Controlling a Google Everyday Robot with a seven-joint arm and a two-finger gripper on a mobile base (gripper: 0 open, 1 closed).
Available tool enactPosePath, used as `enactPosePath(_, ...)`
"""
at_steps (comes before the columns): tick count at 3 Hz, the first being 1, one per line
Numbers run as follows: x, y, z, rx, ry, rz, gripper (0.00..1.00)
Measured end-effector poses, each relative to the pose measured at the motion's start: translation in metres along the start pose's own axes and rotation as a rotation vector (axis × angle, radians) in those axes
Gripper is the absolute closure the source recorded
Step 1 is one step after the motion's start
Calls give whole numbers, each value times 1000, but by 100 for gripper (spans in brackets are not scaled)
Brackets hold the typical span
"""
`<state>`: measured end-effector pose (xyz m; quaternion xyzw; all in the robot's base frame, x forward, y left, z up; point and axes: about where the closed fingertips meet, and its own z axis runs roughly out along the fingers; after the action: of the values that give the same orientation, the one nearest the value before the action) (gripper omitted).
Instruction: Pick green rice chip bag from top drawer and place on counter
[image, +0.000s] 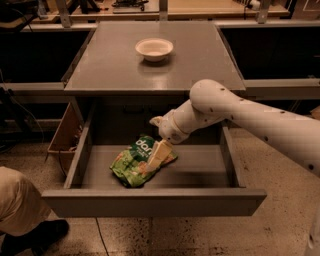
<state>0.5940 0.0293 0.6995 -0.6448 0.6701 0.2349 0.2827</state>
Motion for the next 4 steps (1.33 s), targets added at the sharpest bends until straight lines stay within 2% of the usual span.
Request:
enactPosePath(1, 9, -16, 28, 11, -30, 26, 0)
enactPosePath(2, 25, -35, 55, 13, -79, 94, 0)
enactPosePath(3, 36, -40, 73, -4, -103, 145, 0)
enactPosePath(4, 46, -39, 78, -24, -107, 206, 18)
